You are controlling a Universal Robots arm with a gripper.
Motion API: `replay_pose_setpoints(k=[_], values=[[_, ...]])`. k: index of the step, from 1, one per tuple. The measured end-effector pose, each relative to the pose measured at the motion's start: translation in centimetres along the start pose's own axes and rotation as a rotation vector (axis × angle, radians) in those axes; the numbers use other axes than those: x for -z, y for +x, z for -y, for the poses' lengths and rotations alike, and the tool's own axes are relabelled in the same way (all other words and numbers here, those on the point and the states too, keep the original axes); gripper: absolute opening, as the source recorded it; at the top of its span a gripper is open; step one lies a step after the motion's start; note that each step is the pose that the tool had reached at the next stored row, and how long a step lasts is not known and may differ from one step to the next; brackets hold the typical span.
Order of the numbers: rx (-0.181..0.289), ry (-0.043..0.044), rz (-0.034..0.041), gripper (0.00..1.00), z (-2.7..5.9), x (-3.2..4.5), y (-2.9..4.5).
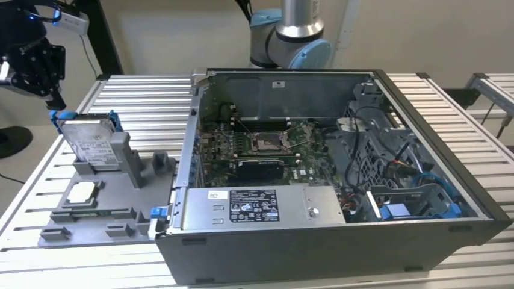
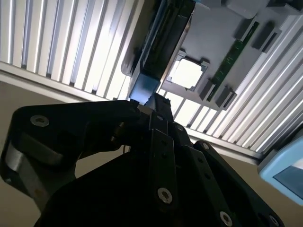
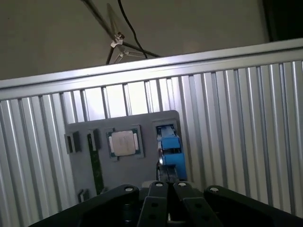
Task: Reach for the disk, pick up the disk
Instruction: 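Pick up the disk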
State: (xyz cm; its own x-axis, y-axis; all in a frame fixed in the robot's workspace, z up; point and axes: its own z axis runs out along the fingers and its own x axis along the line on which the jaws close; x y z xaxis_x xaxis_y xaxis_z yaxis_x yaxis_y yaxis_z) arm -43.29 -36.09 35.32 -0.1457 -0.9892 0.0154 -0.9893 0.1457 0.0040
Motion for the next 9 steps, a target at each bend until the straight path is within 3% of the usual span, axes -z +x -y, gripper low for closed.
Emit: replay_pose_setpoints(k=[9], values=[[0.007, -0.0002, 0.0016, 0.00, 0.00, 0.01, -0.01]])
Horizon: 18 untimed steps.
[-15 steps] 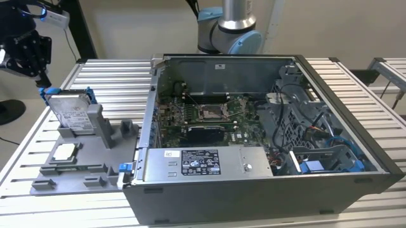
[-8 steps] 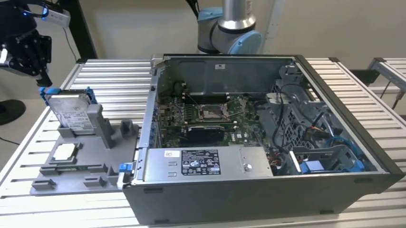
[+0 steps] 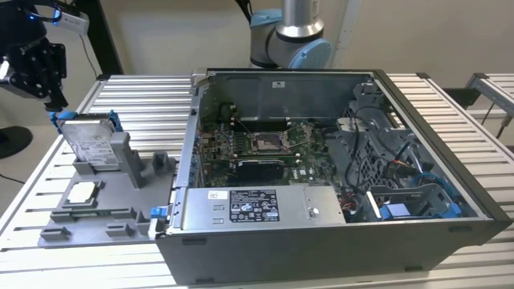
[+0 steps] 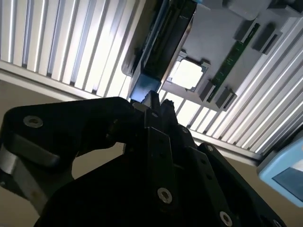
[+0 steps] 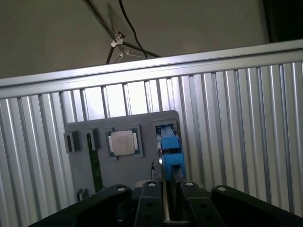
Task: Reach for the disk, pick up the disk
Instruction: 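Pick up the disk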
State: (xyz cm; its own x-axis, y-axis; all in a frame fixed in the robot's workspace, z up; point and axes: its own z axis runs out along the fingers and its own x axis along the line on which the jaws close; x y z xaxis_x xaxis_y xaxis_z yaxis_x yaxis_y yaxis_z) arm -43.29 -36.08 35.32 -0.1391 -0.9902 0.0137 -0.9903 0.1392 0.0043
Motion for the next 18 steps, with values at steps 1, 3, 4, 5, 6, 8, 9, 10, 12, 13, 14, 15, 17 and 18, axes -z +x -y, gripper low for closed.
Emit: replay_pose_setpoints(k=[1, 3, 4, 5, 6, 8, 9, 10, 12, 13, 14, 15, 17, 18], values=[[0.001, 0.0001, 0.0002, 0.00, 0.00, 0.00, 0.00], [0.002, 0.0000, 0.0006, 0.00, 0.00, 0.00, 0.00], [0.003, 0.0000, 0.0007, 0.00, 0.00, 0.00, 0.00], [0.004, 0.0000, 0.0009, 0.00, 0.00, 0.00, 0.00], [0.005, 0.0000, 0.0011, 0.00, 0.00, 0.00, 0.00], [0.006, 0.0000, 0.0015, 0.00, 0.00, 0.00, 0.00], [0.007, -0.0001, 0.0016, 0.00, 0.00, -0.01, 0.00], [0.008, 0.0000, 0.0018, 0.00, 0.00, -0.01, 0.00], [0.009, -0.0001, 0.0022, 0.00, 0.01, 0.00, 0.00], [0.010, -0.0001, 0.0024, 0.00, 0.01, -0.01, 0.00], [0.011, -0.0001, 0.0025, 0.00, 0.01, 0.00, 0.00], [0.011, -0.0001, 0.0027, 0.00, 0.01, -0.01, 0.00], [0.013, -0.0002, 0.0030, 1.00, 0.01, 0.00, 0.00], [0.014, -0.0002, 0.0032, 1.00, 0.01, 0.00, 0.00]])
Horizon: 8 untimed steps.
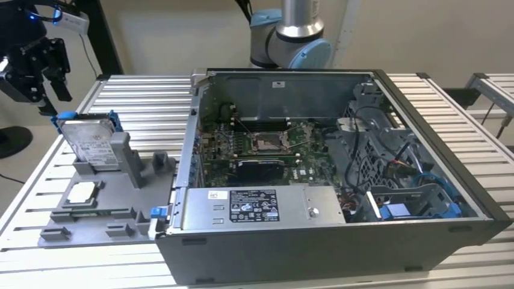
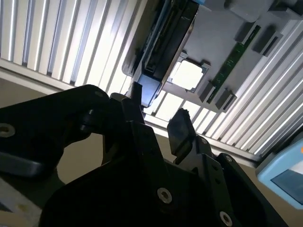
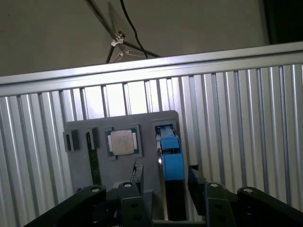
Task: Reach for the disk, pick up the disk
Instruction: 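Pick up the disk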
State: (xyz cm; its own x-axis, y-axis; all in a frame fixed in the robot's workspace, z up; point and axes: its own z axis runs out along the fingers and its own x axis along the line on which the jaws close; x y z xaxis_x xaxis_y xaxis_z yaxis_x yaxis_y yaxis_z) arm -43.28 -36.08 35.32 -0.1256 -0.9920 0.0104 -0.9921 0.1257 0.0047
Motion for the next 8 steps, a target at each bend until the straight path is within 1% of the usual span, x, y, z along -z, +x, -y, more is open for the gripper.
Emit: replay_pose_setpoints(k=[6, 8], values=[[0.002, 0.0001, 0.0007, 1.00, -0.01, -0.13, -0.07], [0.002, -0.0004, 0.0036, 1.00, -0.02, -0.26, -0.19]])
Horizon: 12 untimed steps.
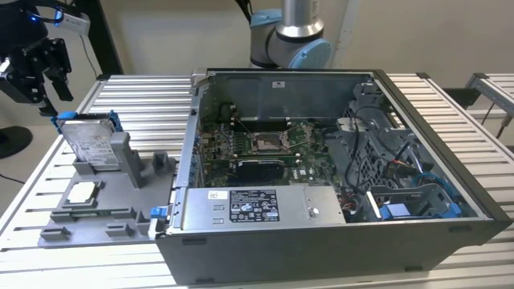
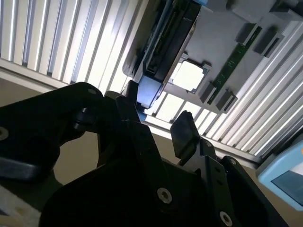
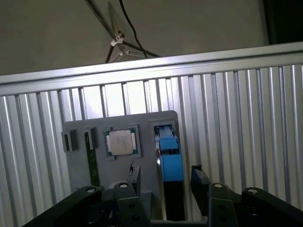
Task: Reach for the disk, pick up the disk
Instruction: 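Pick up the disk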
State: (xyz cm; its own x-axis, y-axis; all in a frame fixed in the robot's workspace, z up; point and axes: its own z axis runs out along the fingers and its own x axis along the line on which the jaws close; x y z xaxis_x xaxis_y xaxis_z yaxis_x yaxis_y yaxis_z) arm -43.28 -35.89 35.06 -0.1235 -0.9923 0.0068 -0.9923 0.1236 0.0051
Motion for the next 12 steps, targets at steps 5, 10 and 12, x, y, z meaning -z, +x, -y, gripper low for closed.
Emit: replay_pose_setpoints(k=[5, 10, 12], values=[[0.000, -0.0013, 0.0102, 1.00, -0.02, -0.63, -0.20], [0.000, -0.0012, 0.0103, 1.00, -0.01, -1.48, -0.22], [0.000, -0.0013, 0.0102, 1.00, -0.02, -1.78, -0.22]])
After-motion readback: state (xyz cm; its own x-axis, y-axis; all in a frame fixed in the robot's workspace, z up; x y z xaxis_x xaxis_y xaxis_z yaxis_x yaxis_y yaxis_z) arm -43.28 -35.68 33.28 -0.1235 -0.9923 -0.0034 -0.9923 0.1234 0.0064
